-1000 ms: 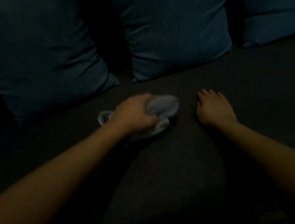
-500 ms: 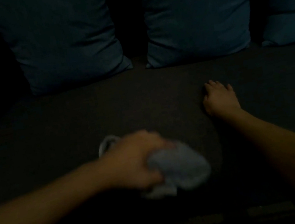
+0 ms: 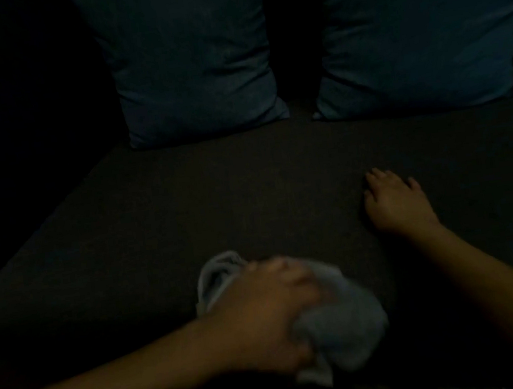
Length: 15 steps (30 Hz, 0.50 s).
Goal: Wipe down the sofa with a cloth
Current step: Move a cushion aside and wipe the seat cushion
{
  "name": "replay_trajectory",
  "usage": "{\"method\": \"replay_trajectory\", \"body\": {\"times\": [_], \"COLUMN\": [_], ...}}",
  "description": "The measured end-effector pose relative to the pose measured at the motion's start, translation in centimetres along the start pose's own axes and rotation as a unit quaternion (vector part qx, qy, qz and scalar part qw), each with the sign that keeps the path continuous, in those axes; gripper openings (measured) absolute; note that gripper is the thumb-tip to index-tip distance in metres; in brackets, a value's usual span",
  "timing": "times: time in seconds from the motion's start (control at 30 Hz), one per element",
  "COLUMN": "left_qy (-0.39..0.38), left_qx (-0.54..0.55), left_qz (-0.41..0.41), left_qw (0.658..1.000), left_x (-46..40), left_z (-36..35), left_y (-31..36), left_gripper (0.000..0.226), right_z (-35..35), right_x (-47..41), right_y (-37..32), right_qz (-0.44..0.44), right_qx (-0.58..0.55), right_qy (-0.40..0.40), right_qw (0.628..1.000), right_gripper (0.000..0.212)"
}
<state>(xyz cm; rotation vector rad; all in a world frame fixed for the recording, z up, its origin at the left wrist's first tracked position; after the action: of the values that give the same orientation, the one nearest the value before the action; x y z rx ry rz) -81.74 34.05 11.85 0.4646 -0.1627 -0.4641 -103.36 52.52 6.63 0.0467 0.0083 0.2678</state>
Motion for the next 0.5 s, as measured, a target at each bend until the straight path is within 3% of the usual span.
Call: {"method": "replay_trajectory", "body": {"times": [0.07,0.13,0.2,0.27,0.33,0.37,0.4,0.5], "left_qy": [-0.039,0.062,0.167,0.193,0.199,0.208,0.218,0.169], "left_qx": [-0.010,-0.017,-0.081,-0.125,-0.076,-0.055,-0.054,-0.057], "left_qz": [-0.006,0.040,0.133,0.282,0.435,0.465,0.458,0.288], "left_qw": [0.999,0.997,0.974,0.932,0.875,0.859,0.860,0.941], "left_x": [0.6,-2.5,-6.0,-7.3,-6.9,-6.5,-6.0,-3.2], "left_z": [1.2,5.1,9.5,11.7,10.5,9.4,8.1,3.4], "left_y": [0.3,-2.1,-6.7,-12.5,-16.5,-16.7,-15.9,-8.2], "left_gripper": [0.056,0.051,0.057,0.069,0.076,0.076,0.073,0.062], "right_z": [0.2,0.3,0.3,0.2,0.3,0.3,0.4,0.7], "right_x": [-0.2,0.0,0.2,0.4,0.5,0.6,0.5,0.2], "right_y": [-0.2,-0.2,-0.3,-0.3,-0.1,-0.1,-0.2,-0.3], "right_qz": [0.000,0.000,0.000,0.001,-0.001,-0.001,0.000,-0.010], "right_qx": [0.003,0.006,0.007,0.007,0.004,0.002,0.004,0.016], "right_qy": [-0.002,-0.003,-0.001,0.004,-0.002,-0.005,-0.006,-0.013], "right_qw": [1.000,1.000,1.000,1.000,1.000,1.000,1.000,1.000], "right_gripper": [0.053,0.053,0.053,0.053,0.053,0.054,0.054,0.053]}}
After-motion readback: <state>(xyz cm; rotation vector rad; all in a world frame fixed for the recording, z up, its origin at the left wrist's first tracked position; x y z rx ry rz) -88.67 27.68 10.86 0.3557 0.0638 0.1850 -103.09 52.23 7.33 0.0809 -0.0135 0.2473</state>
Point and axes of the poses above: each hand's wrist, its own x-axis away from the middle knuckle, its own z-axis out of the back of the hand, y = z × x, the point moved 2 cm from there along -x, towards the middle knuckle, and after that the axes turned 12 degrees about x, right-handed, at the moved point
